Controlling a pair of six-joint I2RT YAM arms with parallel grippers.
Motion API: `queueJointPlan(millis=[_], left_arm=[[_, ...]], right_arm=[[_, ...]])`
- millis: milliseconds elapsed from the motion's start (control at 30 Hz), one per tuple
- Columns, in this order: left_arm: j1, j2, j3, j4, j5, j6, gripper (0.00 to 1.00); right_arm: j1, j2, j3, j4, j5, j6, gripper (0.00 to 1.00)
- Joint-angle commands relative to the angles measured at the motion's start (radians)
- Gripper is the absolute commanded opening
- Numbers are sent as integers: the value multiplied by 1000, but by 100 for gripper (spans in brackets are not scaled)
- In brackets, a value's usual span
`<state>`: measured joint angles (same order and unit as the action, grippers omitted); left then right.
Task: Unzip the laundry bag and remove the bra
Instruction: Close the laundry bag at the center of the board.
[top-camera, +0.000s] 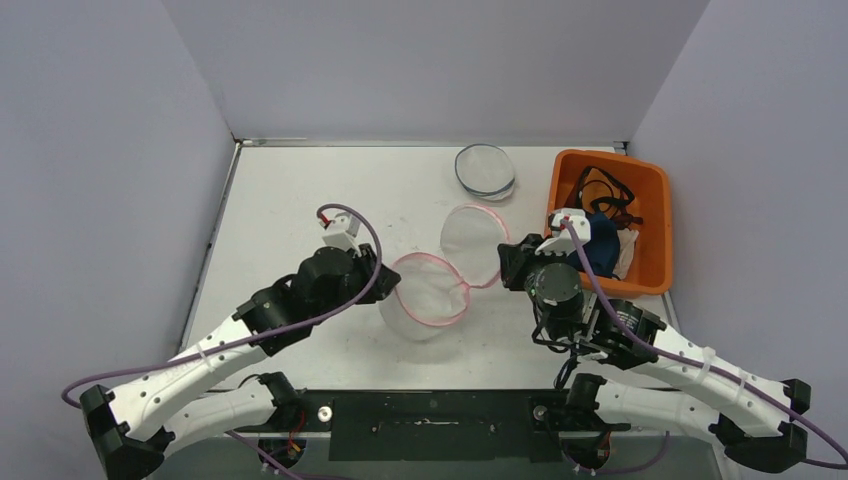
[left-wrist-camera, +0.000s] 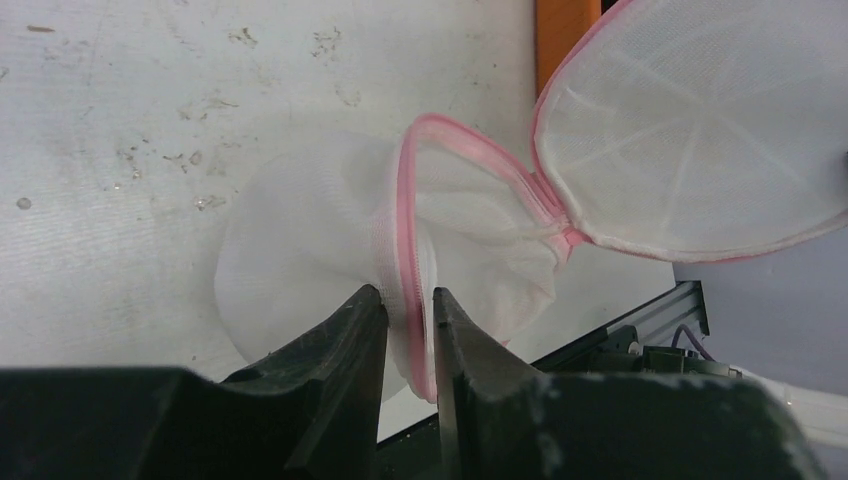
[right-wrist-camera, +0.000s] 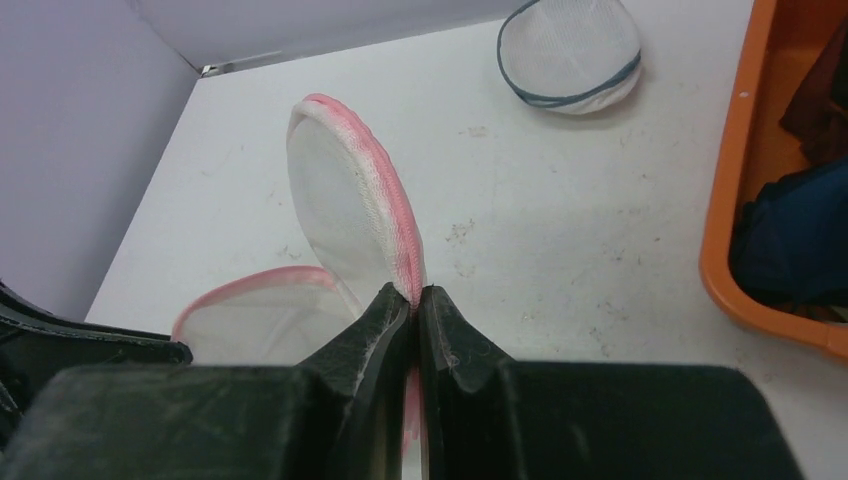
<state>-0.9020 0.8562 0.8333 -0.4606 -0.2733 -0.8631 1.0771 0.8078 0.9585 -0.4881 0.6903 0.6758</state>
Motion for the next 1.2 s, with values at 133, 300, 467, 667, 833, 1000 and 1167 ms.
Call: queueJointPlan(millis=[133, 300, 467, 667, 833, 1000, 1167], left_arm=[[26, 251, -57, 89, 204, 70, 19], [42, 292, -28, 117, 238, 69, 4], [64, 231, 255, 19, 183, 159, 0], [69, 187, 117, 90, 186, 133, 0], [117, 295, -99, 237, 414, 11, 0], [150, 293, 92, 136, 402, 81, 0], [158, 264, 255, 52, 351, 142, 0]], right_arm=[[31, 18, -80, 14, 67, -108, 5], [39, 25, -91, 30, 172, -121, 5], [58, 84, 161, 49, 308, -265, 5], [62, 154, 136, -14, 418, -232, 5], [58, 249, 59, -151, 470, -71, 5], [66, 251, 160, -68, 468, -224, 5], [72, 255, 290, -16, 459, -354, 5]])
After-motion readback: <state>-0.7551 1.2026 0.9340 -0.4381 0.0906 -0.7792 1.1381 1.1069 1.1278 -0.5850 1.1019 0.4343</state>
